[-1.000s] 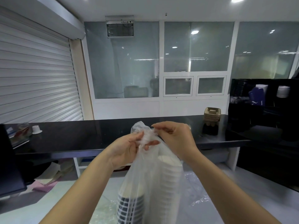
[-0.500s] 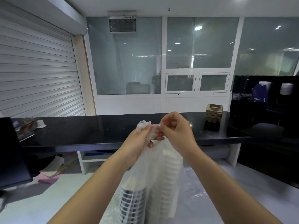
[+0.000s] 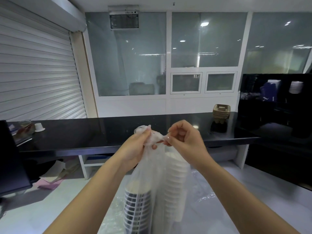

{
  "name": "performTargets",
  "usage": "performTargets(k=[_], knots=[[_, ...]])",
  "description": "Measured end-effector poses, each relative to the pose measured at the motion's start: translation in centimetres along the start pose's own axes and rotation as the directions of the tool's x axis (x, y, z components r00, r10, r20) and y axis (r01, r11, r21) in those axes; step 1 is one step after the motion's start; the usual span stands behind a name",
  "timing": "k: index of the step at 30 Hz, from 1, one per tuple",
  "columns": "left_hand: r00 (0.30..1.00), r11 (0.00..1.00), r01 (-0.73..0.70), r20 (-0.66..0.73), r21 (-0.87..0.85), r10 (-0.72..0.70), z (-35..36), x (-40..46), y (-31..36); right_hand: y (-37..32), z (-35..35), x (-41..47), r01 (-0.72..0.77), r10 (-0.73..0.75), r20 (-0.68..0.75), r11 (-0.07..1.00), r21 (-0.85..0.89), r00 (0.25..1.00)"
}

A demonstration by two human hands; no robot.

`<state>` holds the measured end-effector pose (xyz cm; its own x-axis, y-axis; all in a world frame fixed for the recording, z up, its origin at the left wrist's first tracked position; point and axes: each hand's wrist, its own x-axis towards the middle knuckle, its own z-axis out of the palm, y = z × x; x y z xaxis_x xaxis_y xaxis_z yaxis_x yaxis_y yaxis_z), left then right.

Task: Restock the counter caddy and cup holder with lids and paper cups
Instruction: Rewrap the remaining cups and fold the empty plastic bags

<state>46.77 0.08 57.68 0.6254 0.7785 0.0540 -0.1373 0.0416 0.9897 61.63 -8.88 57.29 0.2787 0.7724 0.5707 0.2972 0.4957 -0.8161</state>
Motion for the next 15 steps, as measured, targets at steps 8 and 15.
performTargets(k=[8, 15], knots=[[0.994, 0.991, 0.012, -0.107, 0.131, 0.002, 0.9, 0.0, 0.2, 1.3, -0.1, -0.2, -0.121, 0.122, 0.001, 0.984, -0.132, 0.993], [0.998, 0.958, -0.025, -0.051, 0.287, 0.041, 0.7, -0.2, -0.1, 2.3, 1.0, 0.9, -0.133, 0.192, 0.276, 0.967, -0.216, 0.942]])
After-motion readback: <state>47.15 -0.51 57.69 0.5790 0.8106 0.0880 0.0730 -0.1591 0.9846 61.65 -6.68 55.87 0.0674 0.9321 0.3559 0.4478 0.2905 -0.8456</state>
